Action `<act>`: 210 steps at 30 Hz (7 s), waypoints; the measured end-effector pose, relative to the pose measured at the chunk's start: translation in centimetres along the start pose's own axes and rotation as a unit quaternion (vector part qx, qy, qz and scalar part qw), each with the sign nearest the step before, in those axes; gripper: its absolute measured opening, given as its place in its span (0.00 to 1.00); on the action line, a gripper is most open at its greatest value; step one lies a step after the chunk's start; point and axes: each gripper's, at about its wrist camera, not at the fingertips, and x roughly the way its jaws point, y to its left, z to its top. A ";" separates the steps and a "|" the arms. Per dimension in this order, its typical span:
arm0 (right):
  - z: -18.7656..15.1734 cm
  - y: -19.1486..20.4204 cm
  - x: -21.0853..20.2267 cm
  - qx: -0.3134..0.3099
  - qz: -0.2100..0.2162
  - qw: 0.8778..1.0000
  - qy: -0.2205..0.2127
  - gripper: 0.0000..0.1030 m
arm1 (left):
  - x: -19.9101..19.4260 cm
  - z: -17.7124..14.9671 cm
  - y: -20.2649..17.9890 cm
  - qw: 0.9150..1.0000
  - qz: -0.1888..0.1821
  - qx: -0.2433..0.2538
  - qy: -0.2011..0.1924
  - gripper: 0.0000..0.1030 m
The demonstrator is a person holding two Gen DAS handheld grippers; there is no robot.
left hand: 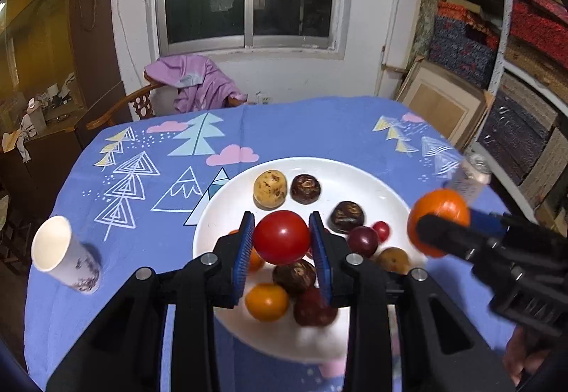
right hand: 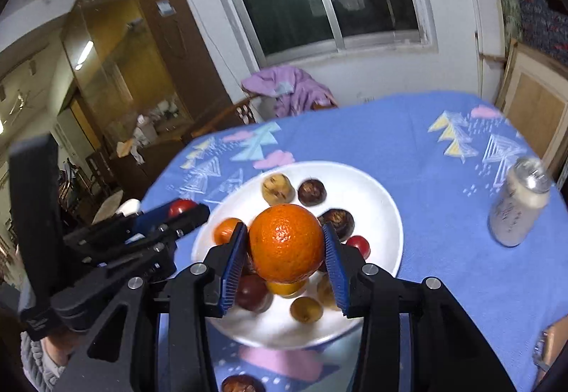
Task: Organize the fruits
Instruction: 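Carry the tomato with the left gripper while the right gripper grasps an orange, then lower both fruits onto the white plate and open both grippers, then move the left gripper toward a dark brown round fruit on the cloth, then grasp the dark brown fruit with the left gripper, then carry the brown fruit with the left gripper while the right gripper grasps a red cherry tomato, then lower both fruits onto the white plate and open both grippers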
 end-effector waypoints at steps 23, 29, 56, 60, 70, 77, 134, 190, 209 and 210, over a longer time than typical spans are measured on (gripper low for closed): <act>1.8 0.6 0.1 0.009 0.026 1.000 -0.014 0.60 | 3.1 0.1 4.6 0.997 0.020 -0.071 0.023 0.78; -2.0 1.0 -8.1 0.012 0.043 0.997 -0.069 0.80 | -3.7 -5.1 4.6 0.997 0.020 -0.075 -0.005 0.86; -12.8 -7.6 -9.1 0.195 0.029 0.980 -0.024 0.87 | -2.6 -14.2 -4.1 0.995 0.006 0.036 0.090 0.89; -12.8 -7.7 -9.0 0.198 0.030 0.980 -0.021 0.87 | -2.0 -14.1 -4.0 0.994 0.006 0.034 0.104 0.92; -12.8 -8.0 -8.7 0.205 0.031 0.978 -0.013 0.87 | -0.9 -13.8 -4.1 0.988 -0.033 0.012 0.147 0.94; -12.9 -8.3 -8.9 0.211 0.034 0.977 -0.013 0.87 | -0.8 -14.1 -3.1 0.987 -0.025 0.013 0.160 0.96; -14.2 -0.7 -5.7 0.045 0.091 0.991 0.091 0.75 | -5.3 -16.4 6.2 0.997 0.043 -0.041 0.049 0.42; -1.0 1.4 -3.9 -0.015 0.002 1.000 -0.019 0.31 | -1.6 -5.0 0.3 0.998 0.057 0.016 -0.021 0.42; -1.5 0.0 5.8 -0.004 -0.024 0.998 0.057 0.41 | 5.5 -3.9 0.1 0.998 0.052 0.010 0.015 0.66; -1.3 0.0 5.1 -0.001 -0.022 0.998 0.052 0.41 | 5.0 -3.9 0.3 0.999 0.052 0.007 0.012 0.67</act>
